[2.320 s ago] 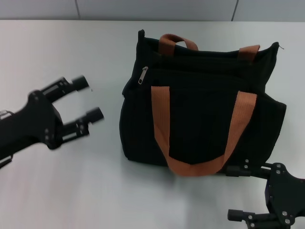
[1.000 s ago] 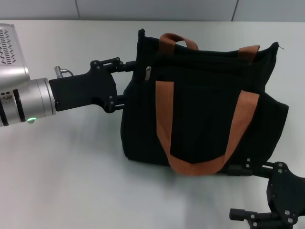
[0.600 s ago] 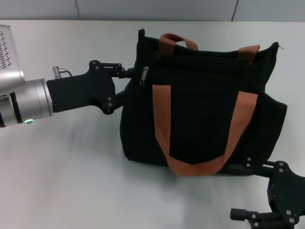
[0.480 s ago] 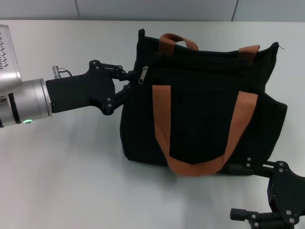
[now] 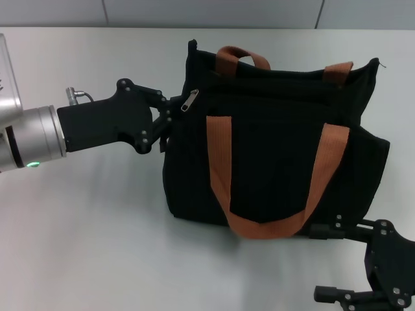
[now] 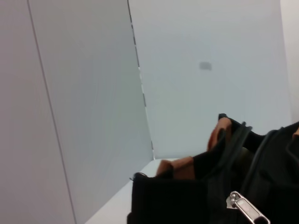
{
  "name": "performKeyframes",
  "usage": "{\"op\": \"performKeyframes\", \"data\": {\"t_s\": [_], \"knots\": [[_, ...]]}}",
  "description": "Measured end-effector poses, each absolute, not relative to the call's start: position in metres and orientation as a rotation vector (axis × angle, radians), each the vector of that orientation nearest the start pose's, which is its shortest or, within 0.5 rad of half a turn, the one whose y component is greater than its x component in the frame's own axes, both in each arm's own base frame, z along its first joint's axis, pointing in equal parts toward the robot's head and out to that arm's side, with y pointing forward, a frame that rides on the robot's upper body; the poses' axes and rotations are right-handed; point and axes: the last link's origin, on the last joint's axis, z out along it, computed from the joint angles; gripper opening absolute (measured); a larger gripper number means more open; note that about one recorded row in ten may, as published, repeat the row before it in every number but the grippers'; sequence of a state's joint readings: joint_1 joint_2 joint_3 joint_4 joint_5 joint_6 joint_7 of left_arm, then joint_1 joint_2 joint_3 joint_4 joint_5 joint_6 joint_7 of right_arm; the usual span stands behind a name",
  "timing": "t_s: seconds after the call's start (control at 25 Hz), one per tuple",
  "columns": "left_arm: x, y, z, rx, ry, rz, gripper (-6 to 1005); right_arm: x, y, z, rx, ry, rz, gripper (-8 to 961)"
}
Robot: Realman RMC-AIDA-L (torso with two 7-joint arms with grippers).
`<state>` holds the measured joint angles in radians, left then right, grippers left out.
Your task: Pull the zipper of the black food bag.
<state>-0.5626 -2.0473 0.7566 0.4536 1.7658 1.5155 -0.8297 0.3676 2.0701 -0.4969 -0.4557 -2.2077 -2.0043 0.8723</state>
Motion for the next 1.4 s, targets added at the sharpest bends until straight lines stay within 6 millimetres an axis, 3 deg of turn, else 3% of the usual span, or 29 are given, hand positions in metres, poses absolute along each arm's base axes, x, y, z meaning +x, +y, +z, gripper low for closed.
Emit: {"op": "performKeyframes", "data": {"t_s": [0.32, 0.44, 0.48, 0.68, 0.8, 0.88, 1.04, 1.12, 1.4], "knots": [[-0.252, 0.329, -0.008, -2.564, -0.022, -0.836, 30, 0.264, 0.215, 0.008, -2.831, 0.341, 1.407, 779], [-0.251, 0.329, -0.006, -2.537, -0.023, -0.859, 30, 0.252, 0.227, 0.016, -2.791, 0.485, 1.527, 778], [-0.251, 0.329, -0.005, -2.529, -0.017, -0.867, 30, 0.244, 0.238, 0.02, -2.776, 0.607, 1.588, 778], [-0.252, 0.325, -0.005, -2.52, 0.003, -0.88, 30, 0.221, 0.264, 0.027, -2.802, 0.832, 1.676, 776], [-0.253, 0.324, -0.005, -2.518, 0.004, -0.879, 30, 0.211, 0.277, 0.027, -2.827, 0.934, 1.648, 775], [-0.254, 0.323, -0.005, -2.516, 0.001, -0.88, 30, 0.198, 0.302, 0.024, -2.821, 1.161, 1.558, 774], [-0.254, 0.323, -0.005, -2.517, 0.001, -0.879, 30, 0.184, 0.321, 0.021, -2.825, 1.294, 1.476, 772], [-0.254, 0.323, -0.005, -2.517, 0.002, -0.88, 30, 0.167, 0.342, 0.013, -2.846, 1.429, 1.3, 771], [-0.253, 0.324, -0.003, -2.504, 0.003, -0.889, 29, 0.149, 0.361, 0.005, -2.845, 1.539, 1.103, 769]]}}
